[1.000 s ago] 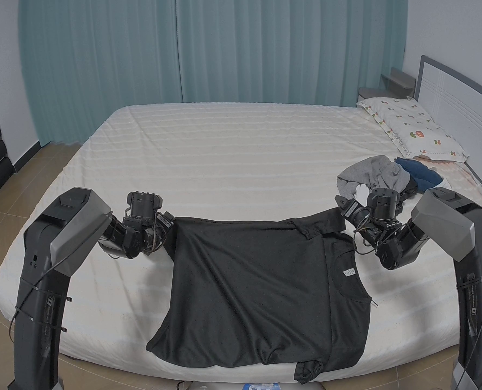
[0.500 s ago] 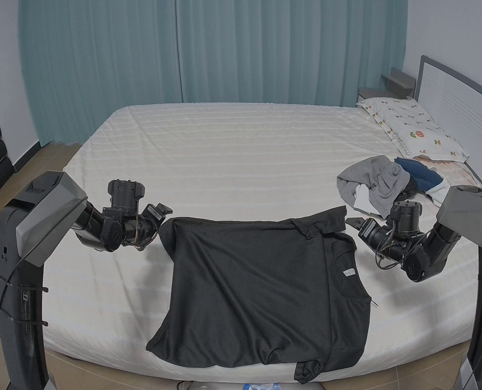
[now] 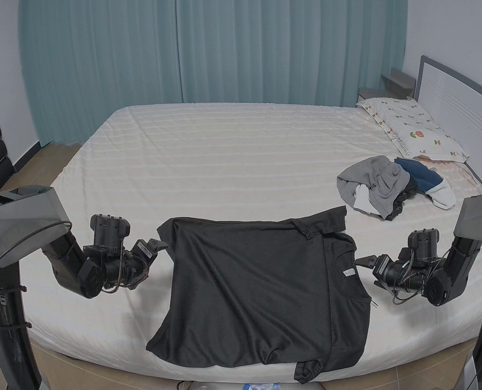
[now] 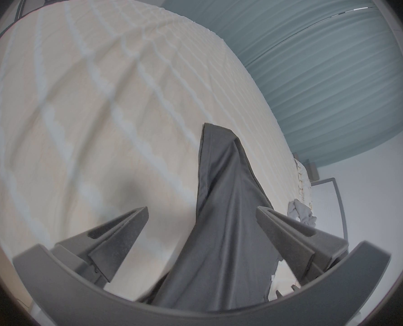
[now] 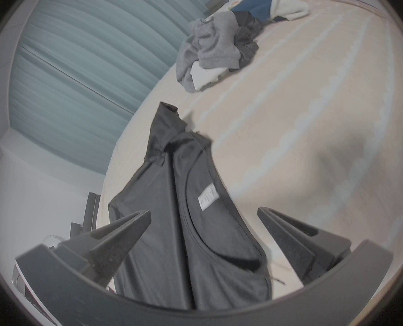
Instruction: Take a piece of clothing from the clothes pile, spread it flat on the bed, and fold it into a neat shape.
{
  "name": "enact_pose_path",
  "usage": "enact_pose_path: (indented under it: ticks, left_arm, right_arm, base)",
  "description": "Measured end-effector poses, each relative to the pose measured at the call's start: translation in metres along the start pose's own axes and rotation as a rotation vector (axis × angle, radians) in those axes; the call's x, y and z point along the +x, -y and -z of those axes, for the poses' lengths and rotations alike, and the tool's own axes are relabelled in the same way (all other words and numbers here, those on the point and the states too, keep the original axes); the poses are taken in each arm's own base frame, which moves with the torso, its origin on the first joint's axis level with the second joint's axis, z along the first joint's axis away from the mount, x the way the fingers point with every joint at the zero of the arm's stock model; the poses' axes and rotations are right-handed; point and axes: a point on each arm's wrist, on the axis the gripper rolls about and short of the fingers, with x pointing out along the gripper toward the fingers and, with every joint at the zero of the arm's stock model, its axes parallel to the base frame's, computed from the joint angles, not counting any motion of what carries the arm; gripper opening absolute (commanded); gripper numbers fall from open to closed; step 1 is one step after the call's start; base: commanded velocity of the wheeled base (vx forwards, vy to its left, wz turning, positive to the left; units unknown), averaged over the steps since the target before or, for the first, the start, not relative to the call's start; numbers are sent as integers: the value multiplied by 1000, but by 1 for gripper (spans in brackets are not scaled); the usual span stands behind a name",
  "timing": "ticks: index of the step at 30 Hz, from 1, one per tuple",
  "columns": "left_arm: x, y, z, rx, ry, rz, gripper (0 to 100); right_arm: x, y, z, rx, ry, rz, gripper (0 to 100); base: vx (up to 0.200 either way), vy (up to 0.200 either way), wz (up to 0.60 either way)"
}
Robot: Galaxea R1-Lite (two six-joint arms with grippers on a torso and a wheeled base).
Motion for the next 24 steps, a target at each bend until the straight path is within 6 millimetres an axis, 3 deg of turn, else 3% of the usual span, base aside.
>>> enact_pose_path:
  ticks: [4,12,19,24]
  left_arm:
    - [-20,-9,17,-7,5,51,100]
    - [-46,-25,46,2,-55,26,100]
    - [-52,-31,54,38,-79,0,100]
    - [-55,-34,61,98,-96,-14,100]
  right_arm:
    - [-12,5,13,-7,-52,13,100]
    - [-32,5,43,-71,-157,25,100]
    - [-36,4,47,-75,-168,25,100]
    - [-37,4,47,-75,-169,26,100]
  base:
    - [0,0,0]
    - [-200,0,0]
    - [-200,0,0]
    - [0,0,0]
